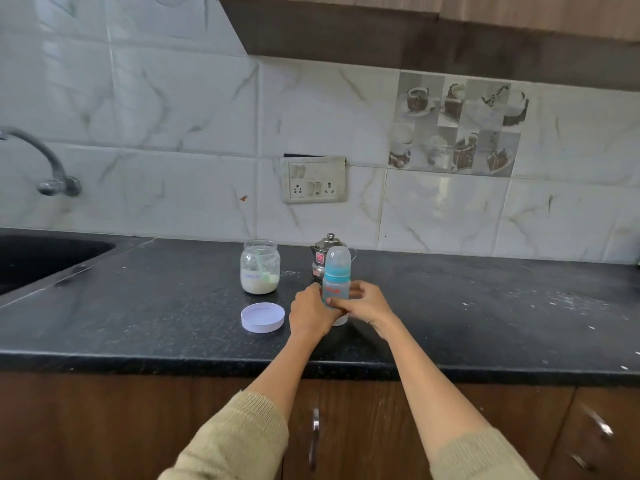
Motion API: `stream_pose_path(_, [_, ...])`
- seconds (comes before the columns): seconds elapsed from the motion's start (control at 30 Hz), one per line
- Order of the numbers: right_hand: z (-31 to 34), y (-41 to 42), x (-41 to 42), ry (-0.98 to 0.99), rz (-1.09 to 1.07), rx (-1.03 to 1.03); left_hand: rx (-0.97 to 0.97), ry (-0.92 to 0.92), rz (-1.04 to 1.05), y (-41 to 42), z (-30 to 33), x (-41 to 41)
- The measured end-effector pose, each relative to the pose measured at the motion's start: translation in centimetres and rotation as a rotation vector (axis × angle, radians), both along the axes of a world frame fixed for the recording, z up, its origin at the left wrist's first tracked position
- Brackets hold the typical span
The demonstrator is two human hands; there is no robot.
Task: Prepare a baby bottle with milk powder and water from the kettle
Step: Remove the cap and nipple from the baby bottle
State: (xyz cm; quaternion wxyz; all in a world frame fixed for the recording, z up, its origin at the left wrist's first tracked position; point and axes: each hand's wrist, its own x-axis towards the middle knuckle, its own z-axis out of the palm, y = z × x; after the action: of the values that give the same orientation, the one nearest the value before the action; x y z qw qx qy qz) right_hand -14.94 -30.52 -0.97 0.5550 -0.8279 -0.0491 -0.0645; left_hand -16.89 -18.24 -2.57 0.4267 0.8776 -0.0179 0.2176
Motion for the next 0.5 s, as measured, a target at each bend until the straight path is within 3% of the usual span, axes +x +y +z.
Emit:
stream_pose_path(0.1, [2.2, 0.2, -0.6, 0.016, 0.102, -0.068, 0.085, -0.032, 0.010, 0.5, 0.6, -0.7])
stream_pose_path(0.2, [5.8, 0.8, -0.4, -0.038, 0.033, -0.041, 0.105, -0.038, 0.006, 0.7, 0.8, -0.9])
stream_pose_path(0.4, [9.9, 1.5, 1.0, -0.146, -0.038, -0.464, 0.040, -0.080, 0.096, 0.1, 0.8, -0.6])
stream_pose_path(0.5, [10.2, 1.5, 1.4, -0.144, -0.009, -0.511, 0.021, -0.140, 0.134, 0.0, 0.9, -0.2])
